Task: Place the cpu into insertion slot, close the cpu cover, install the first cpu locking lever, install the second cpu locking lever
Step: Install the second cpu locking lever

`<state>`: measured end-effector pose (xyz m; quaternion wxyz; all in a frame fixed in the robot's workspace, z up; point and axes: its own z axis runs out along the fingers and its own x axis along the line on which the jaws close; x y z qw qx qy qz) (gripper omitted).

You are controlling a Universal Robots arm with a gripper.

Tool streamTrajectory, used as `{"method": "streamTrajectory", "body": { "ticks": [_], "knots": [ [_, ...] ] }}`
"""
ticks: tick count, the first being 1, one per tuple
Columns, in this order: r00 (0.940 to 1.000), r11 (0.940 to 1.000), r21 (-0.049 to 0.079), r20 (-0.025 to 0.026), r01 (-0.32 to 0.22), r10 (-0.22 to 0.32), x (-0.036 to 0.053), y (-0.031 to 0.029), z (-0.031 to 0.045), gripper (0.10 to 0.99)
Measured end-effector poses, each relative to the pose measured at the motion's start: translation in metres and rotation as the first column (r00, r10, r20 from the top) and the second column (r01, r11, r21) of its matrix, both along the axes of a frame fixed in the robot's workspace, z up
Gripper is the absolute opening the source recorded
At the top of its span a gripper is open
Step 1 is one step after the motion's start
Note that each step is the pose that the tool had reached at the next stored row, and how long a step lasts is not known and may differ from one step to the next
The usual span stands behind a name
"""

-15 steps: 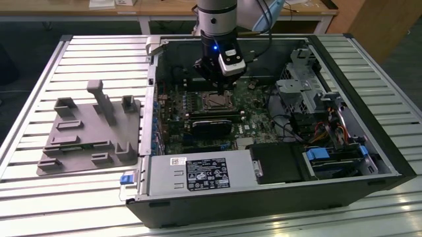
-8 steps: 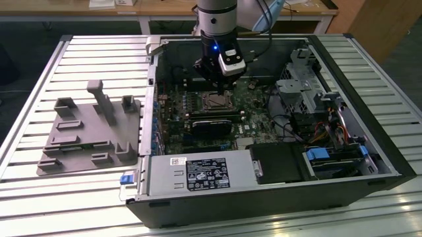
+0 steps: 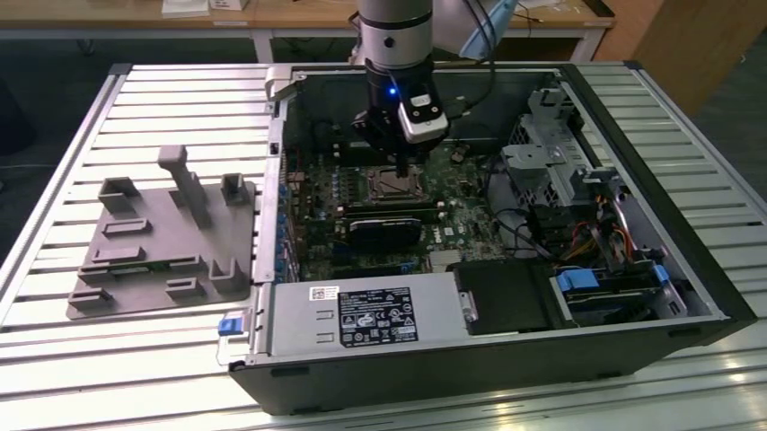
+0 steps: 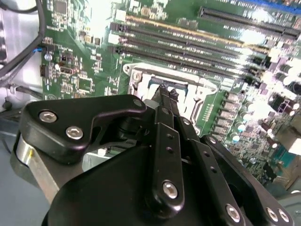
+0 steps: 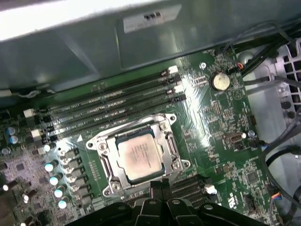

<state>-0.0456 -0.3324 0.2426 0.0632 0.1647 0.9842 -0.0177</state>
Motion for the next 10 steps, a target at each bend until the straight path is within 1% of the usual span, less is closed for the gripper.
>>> {"method": "streamTrajectory", "body": {
  "ticks": [10],
  "knots": [
    [1.0000, 1.0000, 0.000, -0.0001, 0.000, 0.000, -0.0013, -0.0109, 0.0000, 0.102]
  ]
}}
